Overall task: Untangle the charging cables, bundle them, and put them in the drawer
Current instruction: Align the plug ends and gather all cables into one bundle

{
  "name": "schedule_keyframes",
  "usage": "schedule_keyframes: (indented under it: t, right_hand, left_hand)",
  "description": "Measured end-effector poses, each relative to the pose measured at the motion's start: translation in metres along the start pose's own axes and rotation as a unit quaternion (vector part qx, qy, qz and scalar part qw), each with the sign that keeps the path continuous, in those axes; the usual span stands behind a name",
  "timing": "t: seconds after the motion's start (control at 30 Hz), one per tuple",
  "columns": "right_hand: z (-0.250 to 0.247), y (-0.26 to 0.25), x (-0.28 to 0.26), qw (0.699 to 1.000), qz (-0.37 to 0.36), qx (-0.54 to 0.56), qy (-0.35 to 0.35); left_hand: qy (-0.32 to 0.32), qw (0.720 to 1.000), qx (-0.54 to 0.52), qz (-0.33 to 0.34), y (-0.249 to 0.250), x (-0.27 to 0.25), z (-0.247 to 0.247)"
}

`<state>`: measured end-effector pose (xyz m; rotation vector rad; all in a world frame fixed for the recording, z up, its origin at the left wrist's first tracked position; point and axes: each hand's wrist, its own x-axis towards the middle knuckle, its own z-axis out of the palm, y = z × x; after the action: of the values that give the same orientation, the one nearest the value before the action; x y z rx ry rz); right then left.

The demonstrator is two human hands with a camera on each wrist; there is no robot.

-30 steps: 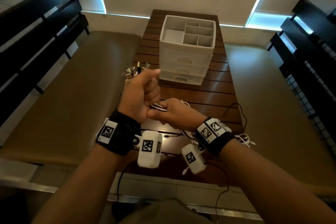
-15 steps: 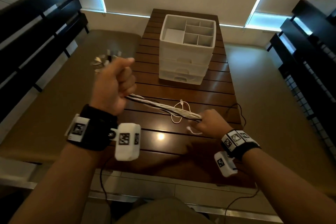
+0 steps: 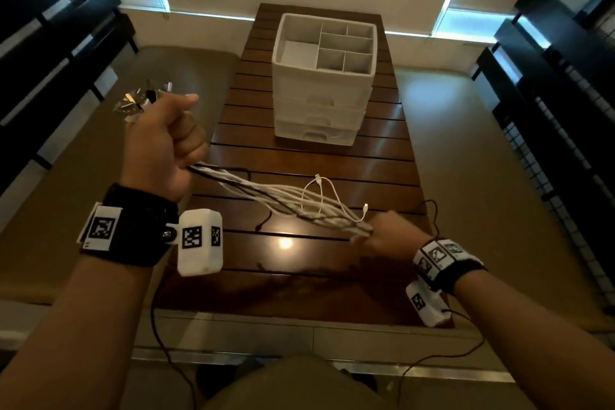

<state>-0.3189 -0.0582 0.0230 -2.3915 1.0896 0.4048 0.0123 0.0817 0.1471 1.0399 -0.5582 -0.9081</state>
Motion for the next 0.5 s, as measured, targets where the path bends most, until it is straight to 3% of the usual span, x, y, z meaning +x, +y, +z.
schedule_keyframes:
  t: [0.1,0.17,0.23,0.3,0.37,0.4,0.43,0.5]
  right_hand:
    - [0.008,-0.003,0.002,0.990,-0.027,0.104,-0.092]
    - [0.001,0.005,0.011,0.972,-0.033,0.202,-0.114]
    - [-0.013,0.014,0.021,0.956,-0.027,0.285,-0.059]
    - [-0.022,0.021,0.037,0.938,0.018,0.338,0.069]
    - [-0.027,0.021,0.060,0.942,0.054,0.269,0.191]
    - [-0.027,0.018,0.073,0.950,0.050,0.218,0.219]
    - [-0.026,0.009,0.085,0.962,0.021,0.171,0.213]
    - [-0.019,-0.012,0.105,0.987,-0.053,0.072,0.134]
  left_hand:
    - [-0.005,1.000,0.011,0.005,-0.003,0.001,0.002]
    - [-0.002,1.000,0.008,0.002,0.001,0.002,-0.002]
    - [0.001,1.000,0.003,0.000,0.007,0.004,-0.009]
    - [0.001,1.000,0.003,-0.006,0.009,0.004,-0.015]
    - [0.005,1.000,0.010,-0.013,0.005,0.001,-0.015]
    - [0.007,1.000,0.015,-0.016,0.001,-0.001,-0.014]
    - [0.007,1.000,0.020,-0.018,-0.003,-0.002,-0.012]
    - [-0.002,0.999,0.025,-0.021,-0.011,-0.004,-0.010]
